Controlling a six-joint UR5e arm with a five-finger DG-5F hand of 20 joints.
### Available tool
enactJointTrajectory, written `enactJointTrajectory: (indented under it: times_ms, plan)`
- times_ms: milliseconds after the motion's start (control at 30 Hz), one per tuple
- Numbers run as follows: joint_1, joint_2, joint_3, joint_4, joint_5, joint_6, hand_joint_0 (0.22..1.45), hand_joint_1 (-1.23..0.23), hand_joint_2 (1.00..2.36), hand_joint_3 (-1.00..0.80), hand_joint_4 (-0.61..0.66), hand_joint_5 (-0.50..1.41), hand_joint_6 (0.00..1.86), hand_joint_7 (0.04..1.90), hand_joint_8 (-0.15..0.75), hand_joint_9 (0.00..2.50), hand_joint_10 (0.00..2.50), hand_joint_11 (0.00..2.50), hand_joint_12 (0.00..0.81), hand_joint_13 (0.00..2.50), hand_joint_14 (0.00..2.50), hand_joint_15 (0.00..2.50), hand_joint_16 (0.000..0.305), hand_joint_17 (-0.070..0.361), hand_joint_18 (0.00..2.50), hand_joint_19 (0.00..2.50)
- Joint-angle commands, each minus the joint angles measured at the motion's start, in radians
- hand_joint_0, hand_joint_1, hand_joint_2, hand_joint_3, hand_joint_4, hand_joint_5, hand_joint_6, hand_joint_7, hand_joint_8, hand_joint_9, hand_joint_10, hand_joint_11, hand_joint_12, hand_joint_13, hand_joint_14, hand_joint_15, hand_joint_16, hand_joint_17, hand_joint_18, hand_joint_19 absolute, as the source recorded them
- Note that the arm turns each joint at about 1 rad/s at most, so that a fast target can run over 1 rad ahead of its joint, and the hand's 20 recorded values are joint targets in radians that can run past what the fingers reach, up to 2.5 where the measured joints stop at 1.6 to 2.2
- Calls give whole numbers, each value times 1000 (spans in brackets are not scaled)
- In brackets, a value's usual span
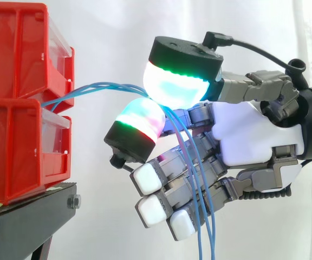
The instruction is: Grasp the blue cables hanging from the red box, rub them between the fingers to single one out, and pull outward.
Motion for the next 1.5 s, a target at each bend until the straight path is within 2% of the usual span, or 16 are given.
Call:
enactJointTrajectory:
  times_ms: [0,167,367,700,767,800,933,1033,1067,1167,1333,1367,1467]
  plan:
    - [0,0,0,-9,-2,0,644,-922,1014,-291,172,-176,942,961,326,824,14,456,413,773,16,453,50,114,765,455]
    - [0,0,0,-13,0,0,574,-882,1000,-500,178,-162,926,983,339,857,12,450,417,779,18,454,51,115,767,470]
    - [0,0,0,-13,0,0,513,-785,1000,-500,182,-135,904,1040,357,943,12,438,430,819,16,451,53,120,800,480]
    - [0,0,0,-13,0,0,495,-678,1000,-500,168,-114,885,1080,362,1012,13,421,441,871,15,450,54,121,832,485]
    - [0,0,0,-13,0,0,523,-670,1000,-500,165,-113,883,1094,358,1014,12,424,432,865,16,454,52,117,816,497]
    - [0,0,0,-13,1,0,546,-681,1000,-495,163,-113,882,1106,352,1010,12,426,424,860,16,454,51,114,805,505]
    - [0,0,0,-13,0,0,586,-764,1016,-263,162,-115,882,1180,342,994,14,437,422,856,19,465,49,111,799,515]
    - [0,0,0,-13,0,0,614,-836,1019,-189,107,-131,906,1135,334,954,13,450,415,841,17,467,49,110,799,506]
    - [0,0,0,-13,0,0,636,-893,1019,-193,76,-141,915,1113,327,909,15,448,414,824,17,466,49,110,793,489]
    - [0,0,0,-13,1,0,686,-957,1017,-249,97,-158,929,1078,320,857,15,462,410,799,17,465,49,110,784,452]
    - [0,0,0,-12,-2,0,732,-980,1009,-379,136,-163,936,1032,319,841,12,458,408,790,16,453,49,110,785,434]
    - [0,0,0,-12,-2,0,719,-990,1003,-457,150,-163,937,1017,317,840,13,467,408,790,16,453,49,110,785,435]
    - [0,0,0,-10,0,0,679,-969,1000,-500,150,-160,935,998,316,842,15,468,405,789,18,451,49,109,784,442]
